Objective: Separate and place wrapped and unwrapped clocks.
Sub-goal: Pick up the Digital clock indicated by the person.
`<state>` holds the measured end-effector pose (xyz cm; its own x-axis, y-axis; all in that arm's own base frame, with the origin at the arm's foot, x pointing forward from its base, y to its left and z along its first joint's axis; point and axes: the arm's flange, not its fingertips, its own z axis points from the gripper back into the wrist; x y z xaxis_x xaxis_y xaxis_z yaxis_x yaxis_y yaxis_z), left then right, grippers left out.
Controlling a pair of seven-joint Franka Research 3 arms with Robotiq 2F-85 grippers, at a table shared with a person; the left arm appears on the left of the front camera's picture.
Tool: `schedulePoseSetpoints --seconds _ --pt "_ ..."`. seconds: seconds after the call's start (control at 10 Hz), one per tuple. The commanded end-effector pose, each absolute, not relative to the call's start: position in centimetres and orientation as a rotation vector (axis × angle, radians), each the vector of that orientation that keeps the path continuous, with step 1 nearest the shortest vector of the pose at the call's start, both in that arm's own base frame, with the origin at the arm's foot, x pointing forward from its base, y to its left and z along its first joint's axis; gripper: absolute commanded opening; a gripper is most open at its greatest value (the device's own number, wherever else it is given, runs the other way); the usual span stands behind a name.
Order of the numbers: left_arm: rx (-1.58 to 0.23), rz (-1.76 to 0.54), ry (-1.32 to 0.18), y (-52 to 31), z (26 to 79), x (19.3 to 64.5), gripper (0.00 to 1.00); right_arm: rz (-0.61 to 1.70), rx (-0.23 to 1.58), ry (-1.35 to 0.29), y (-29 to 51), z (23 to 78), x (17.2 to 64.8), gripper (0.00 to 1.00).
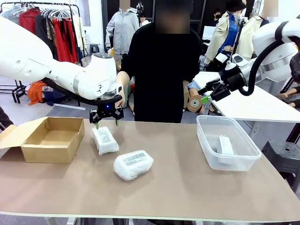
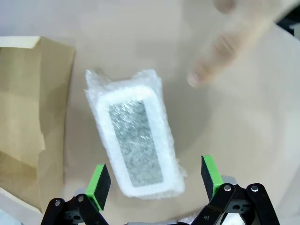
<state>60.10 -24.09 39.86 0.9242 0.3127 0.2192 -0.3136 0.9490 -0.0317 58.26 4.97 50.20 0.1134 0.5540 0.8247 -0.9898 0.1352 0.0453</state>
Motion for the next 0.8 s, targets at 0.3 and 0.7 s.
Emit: schedulePoseSetpoints --seconds 0.3,0.7 --pt "0.021 0.372 -0.235 -22.92 39.78 60.67 1.00 1.298 0.716 -0.761 4.96 50.28 58.26 1.00" --pt "0.021 0.372 -0.235 -22.92 39.78 60.67 1.00 1.298 0.716 -0.761 4.96 50.28 58.26 1.00"
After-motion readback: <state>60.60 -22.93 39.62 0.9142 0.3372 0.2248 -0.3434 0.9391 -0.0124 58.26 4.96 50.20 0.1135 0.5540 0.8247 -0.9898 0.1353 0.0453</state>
